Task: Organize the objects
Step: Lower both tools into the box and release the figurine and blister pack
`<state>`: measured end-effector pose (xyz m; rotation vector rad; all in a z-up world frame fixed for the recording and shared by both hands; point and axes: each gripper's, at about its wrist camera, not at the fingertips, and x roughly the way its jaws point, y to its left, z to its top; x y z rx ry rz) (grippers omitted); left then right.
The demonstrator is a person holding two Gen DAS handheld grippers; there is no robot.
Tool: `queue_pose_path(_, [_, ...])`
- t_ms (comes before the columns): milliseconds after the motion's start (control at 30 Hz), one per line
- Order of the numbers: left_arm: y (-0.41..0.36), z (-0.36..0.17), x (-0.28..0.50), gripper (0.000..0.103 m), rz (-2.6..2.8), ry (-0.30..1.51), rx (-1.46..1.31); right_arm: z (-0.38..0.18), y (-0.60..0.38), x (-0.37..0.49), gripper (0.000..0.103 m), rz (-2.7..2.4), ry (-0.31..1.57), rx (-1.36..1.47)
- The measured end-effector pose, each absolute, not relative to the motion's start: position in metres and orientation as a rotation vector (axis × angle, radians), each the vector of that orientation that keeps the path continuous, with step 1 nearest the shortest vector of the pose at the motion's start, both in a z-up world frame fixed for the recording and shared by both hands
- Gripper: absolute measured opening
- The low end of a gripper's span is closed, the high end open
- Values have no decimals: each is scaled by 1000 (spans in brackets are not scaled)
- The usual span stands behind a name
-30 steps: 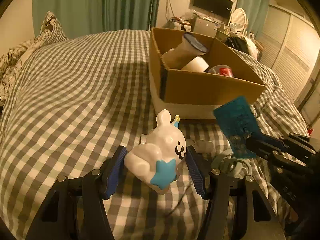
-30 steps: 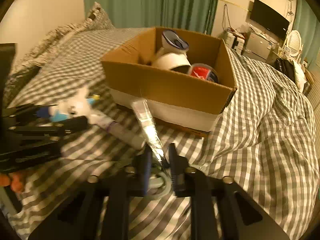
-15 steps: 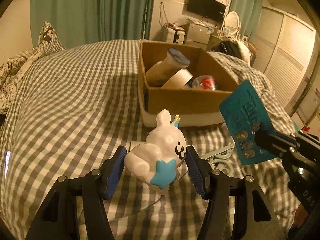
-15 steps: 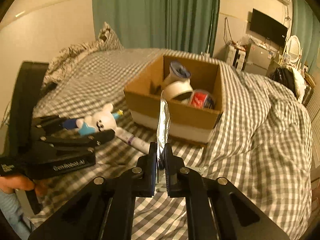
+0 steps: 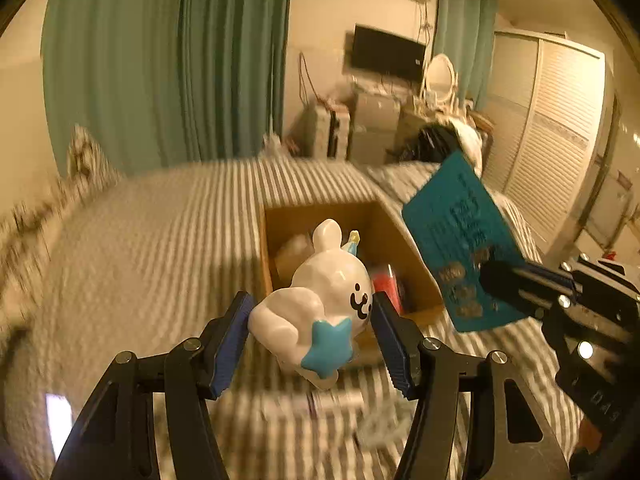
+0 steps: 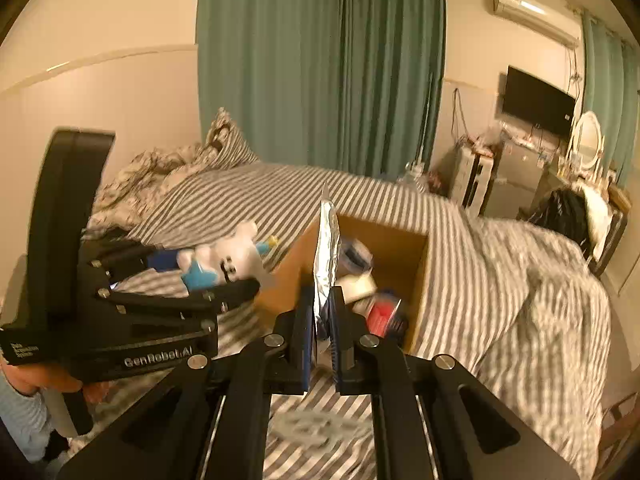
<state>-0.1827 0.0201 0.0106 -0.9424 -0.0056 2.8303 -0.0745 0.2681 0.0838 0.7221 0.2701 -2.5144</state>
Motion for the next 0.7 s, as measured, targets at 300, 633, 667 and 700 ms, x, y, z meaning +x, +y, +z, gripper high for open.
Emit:
queue_pose_path(300, [21,36,-264,62,2821,-31,-926,129,262,-160,7,-2556,243,737])
queue_pose_path(633, [30,-40,-329,62,2698,-66,-1105,76,248,-243,7,-2531,277,953])
queue_pose_path(667, [30,-44,-331,62,2695,-65,-1108,67,248,-250,7,-2529,271,979])
queue_pose_path(700, [30,-49,-333,62,2695,-59,-1114,61,248,-255,7,-2530,270,993])
